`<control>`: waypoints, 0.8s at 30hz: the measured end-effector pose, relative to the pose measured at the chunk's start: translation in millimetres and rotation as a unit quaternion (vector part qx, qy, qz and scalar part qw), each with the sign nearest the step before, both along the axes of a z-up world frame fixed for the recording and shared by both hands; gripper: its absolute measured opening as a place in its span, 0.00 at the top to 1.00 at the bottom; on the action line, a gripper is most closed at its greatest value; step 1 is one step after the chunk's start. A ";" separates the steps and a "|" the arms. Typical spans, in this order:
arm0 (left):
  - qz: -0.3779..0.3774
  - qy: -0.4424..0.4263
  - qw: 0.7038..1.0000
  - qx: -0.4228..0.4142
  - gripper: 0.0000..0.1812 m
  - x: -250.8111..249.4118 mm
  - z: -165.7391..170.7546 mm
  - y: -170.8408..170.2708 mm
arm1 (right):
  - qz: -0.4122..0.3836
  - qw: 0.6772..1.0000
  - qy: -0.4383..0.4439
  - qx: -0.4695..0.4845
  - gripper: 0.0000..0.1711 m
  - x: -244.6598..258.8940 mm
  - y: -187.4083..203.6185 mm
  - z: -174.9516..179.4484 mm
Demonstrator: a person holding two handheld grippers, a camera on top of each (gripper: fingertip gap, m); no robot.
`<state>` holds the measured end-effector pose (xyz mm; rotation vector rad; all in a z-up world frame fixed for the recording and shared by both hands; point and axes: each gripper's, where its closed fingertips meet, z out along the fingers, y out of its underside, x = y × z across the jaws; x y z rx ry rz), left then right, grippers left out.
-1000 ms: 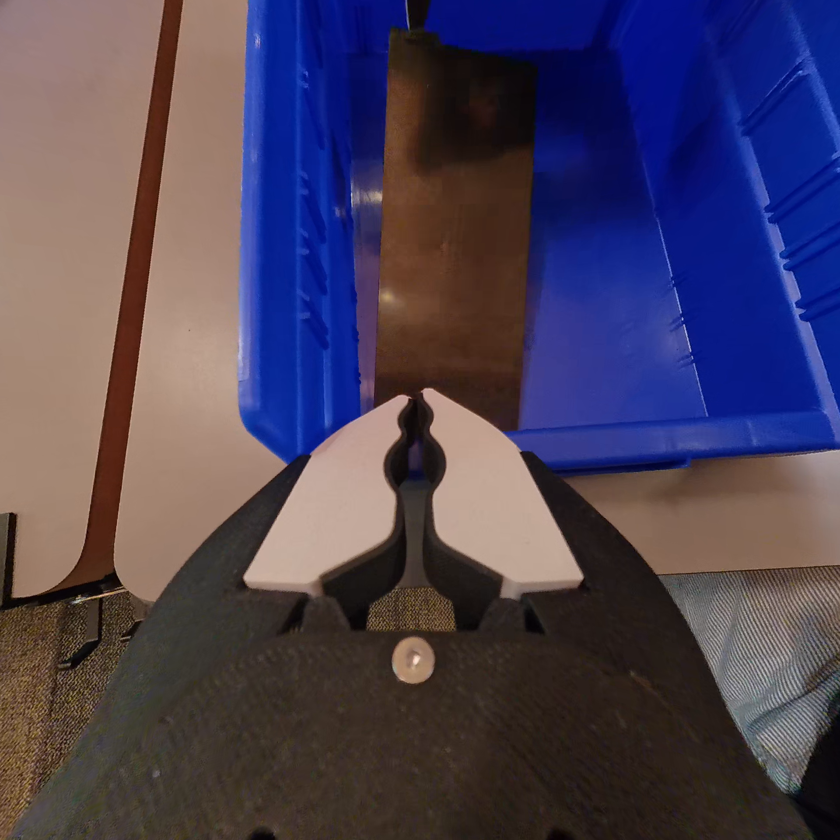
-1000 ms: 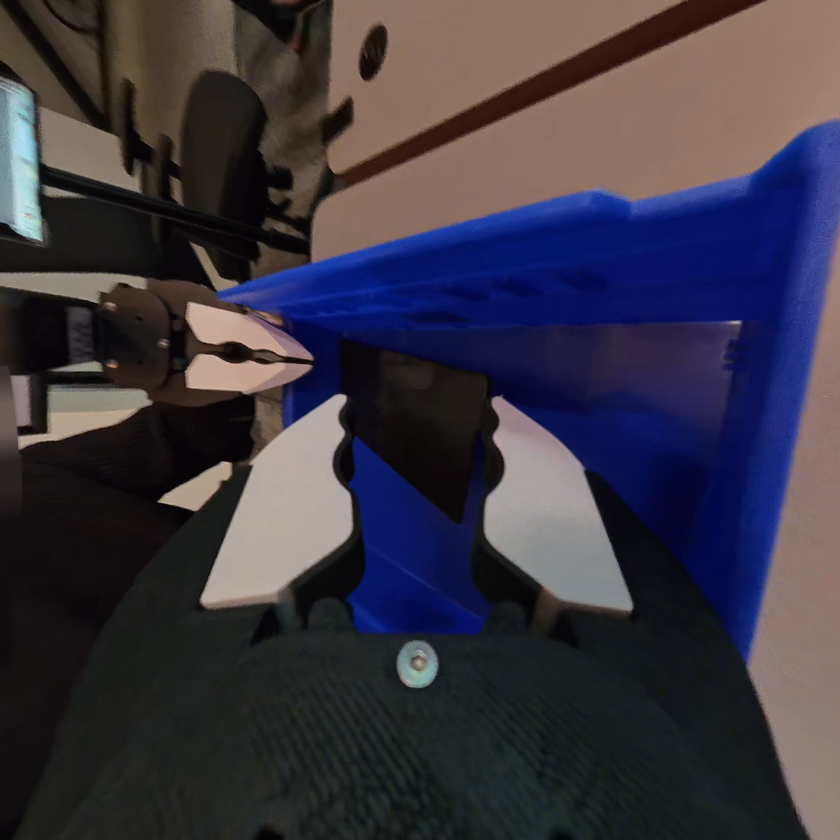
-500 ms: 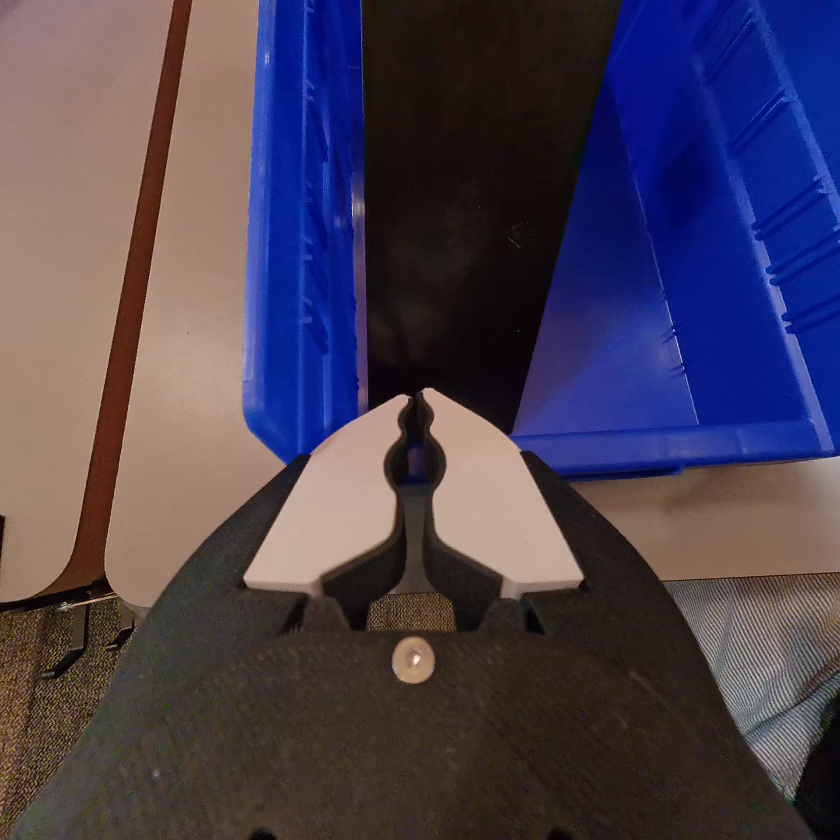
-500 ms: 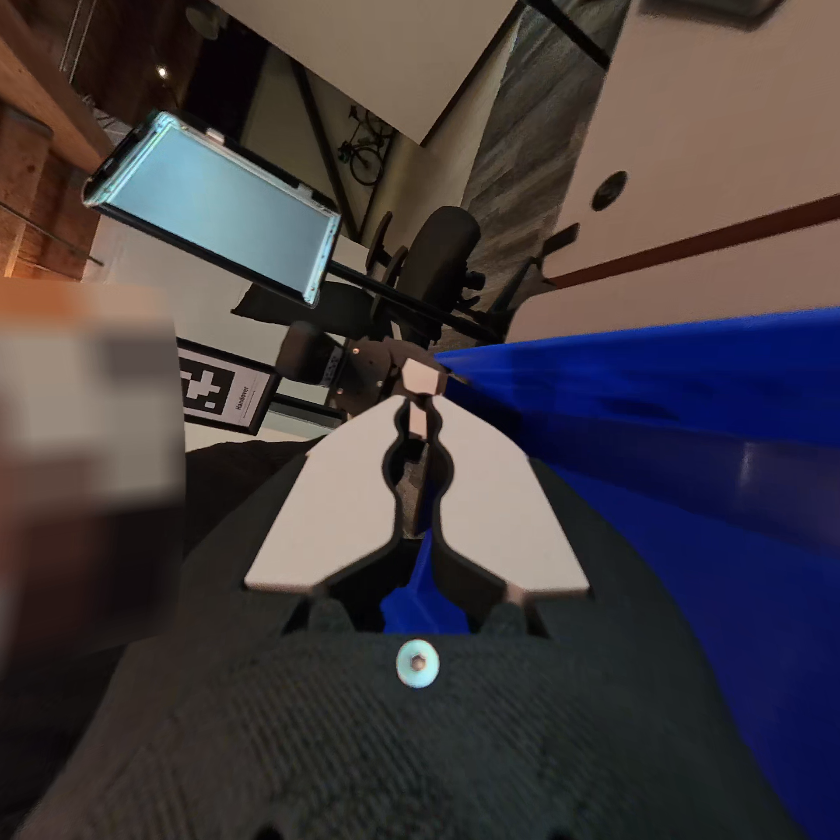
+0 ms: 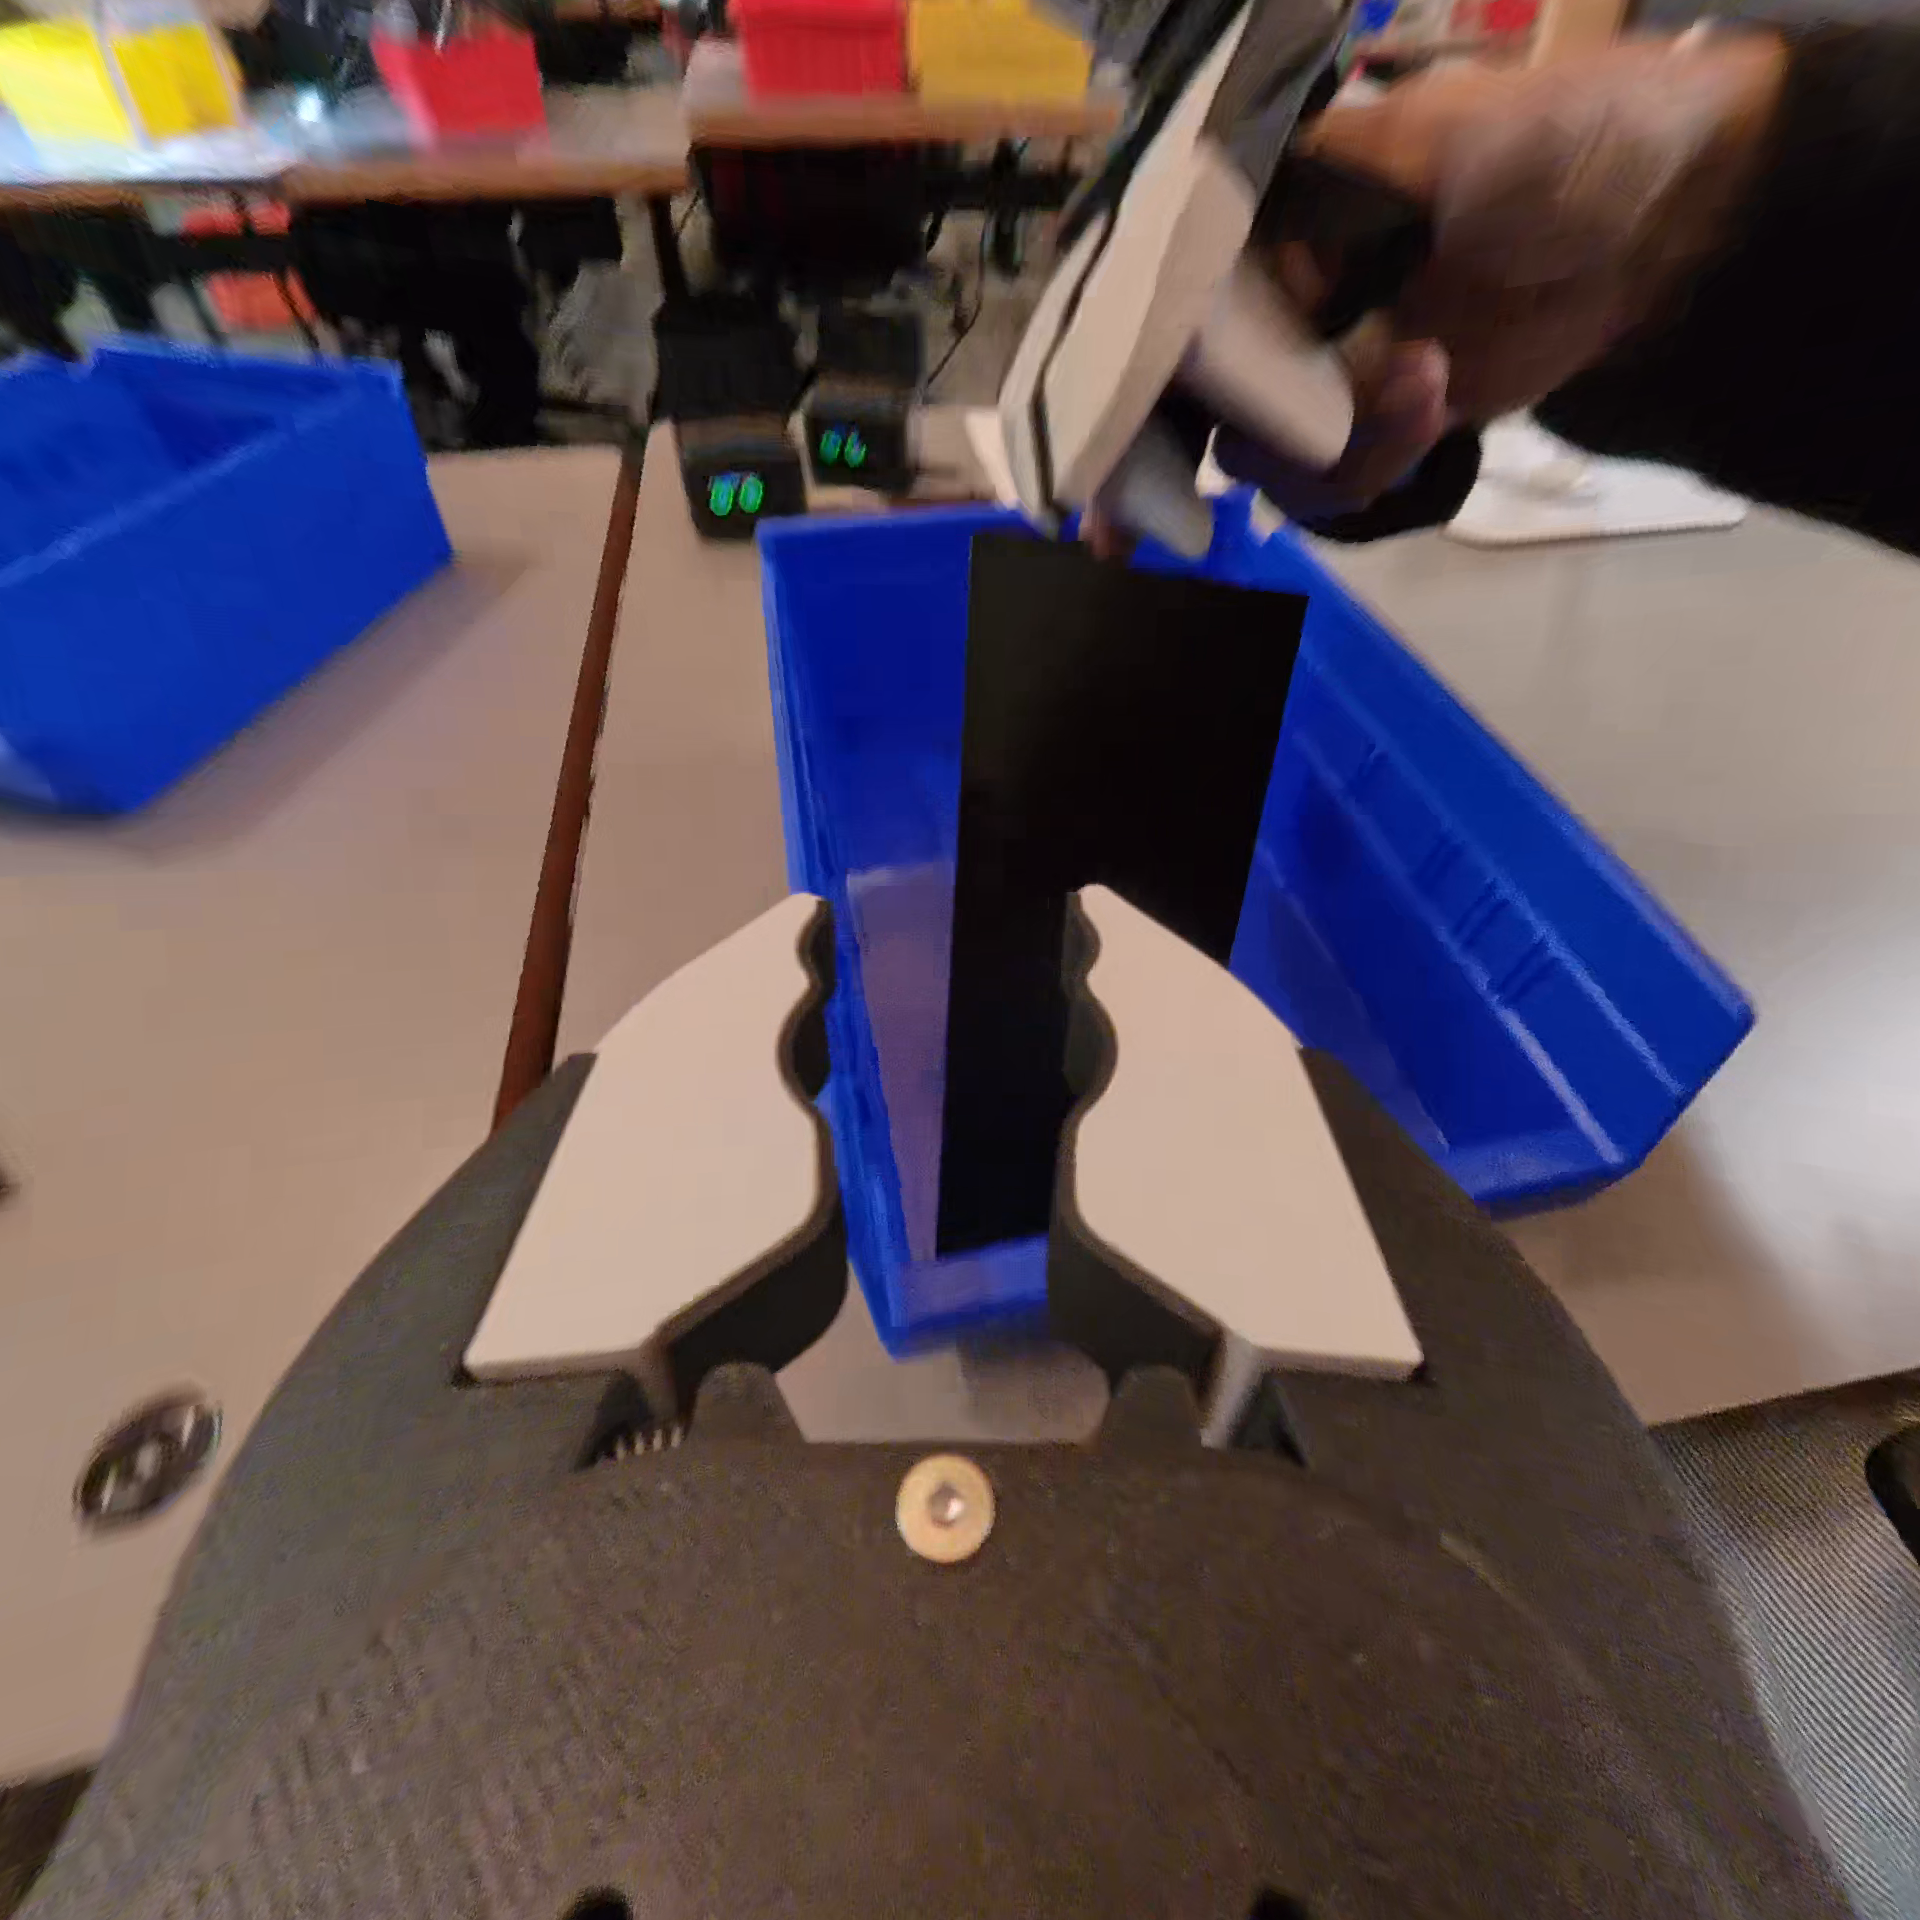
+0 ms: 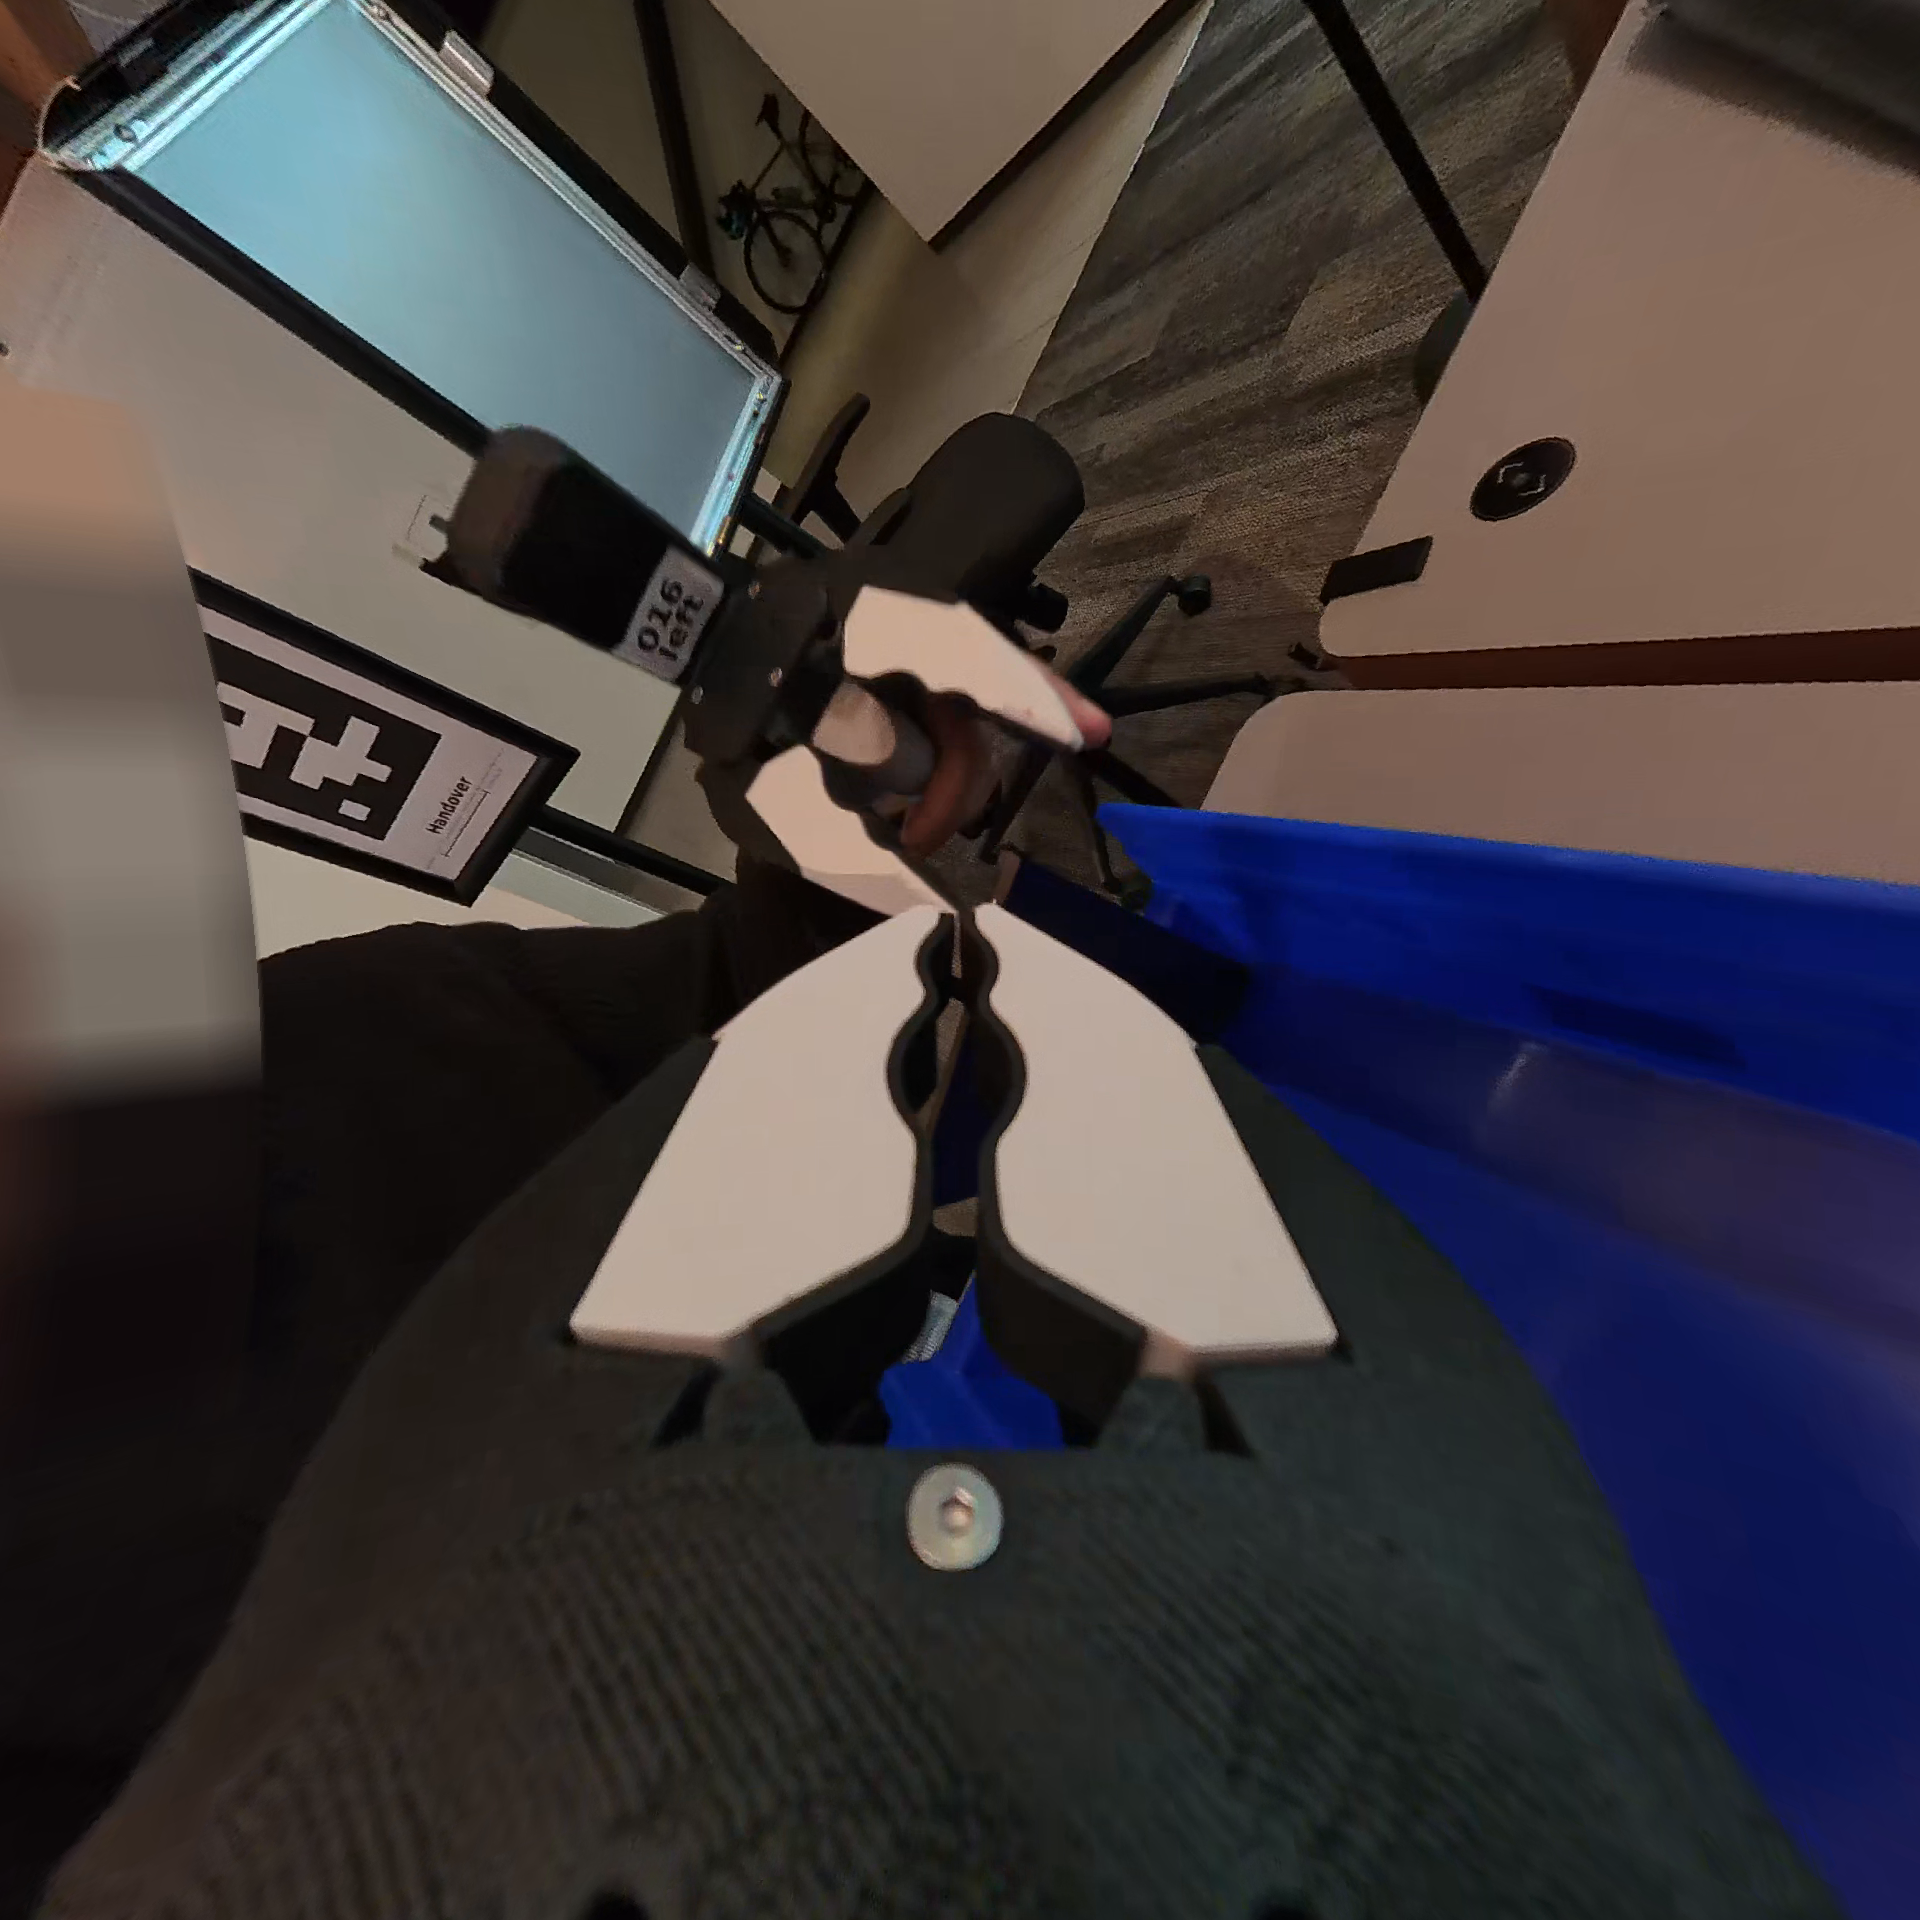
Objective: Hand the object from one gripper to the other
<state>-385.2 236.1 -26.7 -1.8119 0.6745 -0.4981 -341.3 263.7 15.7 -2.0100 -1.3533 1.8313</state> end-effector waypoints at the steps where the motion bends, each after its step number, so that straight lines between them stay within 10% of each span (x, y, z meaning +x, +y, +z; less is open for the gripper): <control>1: -0.018 -0.007 1.000 0.009 0.73 3.7 7.8 4.2 | 0.002 1.000 0.000 0.003 0.99 -0.8 -2.0 0.9; 8: -0.196 0.026 0.978 -0.059 0.63 48.8 -10.8 16.2 | 0.015 1.000 -0.002 0.017 0.96 -4.3 -17.3 7.0; 13: -0.323 -0.054 0.940 -0.098 0.97 60.9 4.3 -9.0 | 0.019 1.000 0.002 0.011 0.87 0.1 -25.7 13.7; 24: -0.217 -0.063 0.973 0.052 0.99 57.0 81.4 4.0 | -0.123 0.964 0.079 0.223 0.77 62.6 -26.0 70.4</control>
